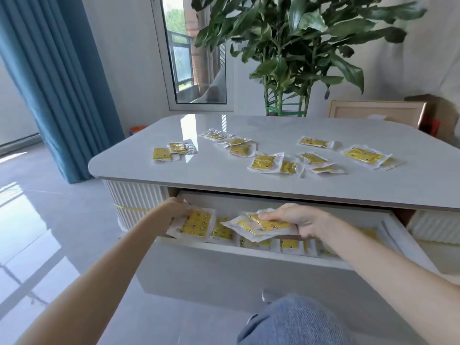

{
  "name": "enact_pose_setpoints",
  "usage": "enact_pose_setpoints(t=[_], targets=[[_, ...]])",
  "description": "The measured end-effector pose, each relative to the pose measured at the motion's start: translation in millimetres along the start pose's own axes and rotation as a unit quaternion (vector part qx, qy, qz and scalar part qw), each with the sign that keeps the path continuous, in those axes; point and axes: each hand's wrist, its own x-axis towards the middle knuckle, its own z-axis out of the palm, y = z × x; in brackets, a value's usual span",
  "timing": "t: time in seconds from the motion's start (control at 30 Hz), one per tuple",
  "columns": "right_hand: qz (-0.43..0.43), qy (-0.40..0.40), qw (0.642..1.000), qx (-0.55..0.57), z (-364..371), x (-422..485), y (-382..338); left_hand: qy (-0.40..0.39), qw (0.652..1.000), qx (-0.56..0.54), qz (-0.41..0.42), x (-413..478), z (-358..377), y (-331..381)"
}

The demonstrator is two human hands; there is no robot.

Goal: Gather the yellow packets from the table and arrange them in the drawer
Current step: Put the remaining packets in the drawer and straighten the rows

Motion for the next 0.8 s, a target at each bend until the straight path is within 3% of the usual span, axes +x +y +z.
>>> enact_pose_setpoints(t=[0.1, 0.47, 0.53, 0.67, 0.8], targets=[[0.017, 0.018, 1.000, -0.004, 2.9, 19.1, 1.7, 0.056, 0.993, 0.105, 0.008, 17.0, 10.6, 0.1], [0.035, 0.068, 0.997, -0.008, 12.1, 81.5, 0.5, 0.114, 0.968, 0.221, 0.030, 68.5, 24.7, 1.3], [0.036, 0.079, 0.996, -0.005, 13.1, 85.6, 0.5, 0.124, 0.948, 0.286, 0.057, 69.9, 27.0, -1.0], [0.038, 0.086, 0.996, -0.006, 12.7, 88.3, 2.3, 0.138, 0.874, 0.452, 0.114, 69.9, 31.7, -2.8], [0.043, 0.093, 0.995, -0.002, 9.8, 89.6, 3.0, 0.109, 0.853, 0.489, 0.147, 63.1, 36.4, 1.8]])
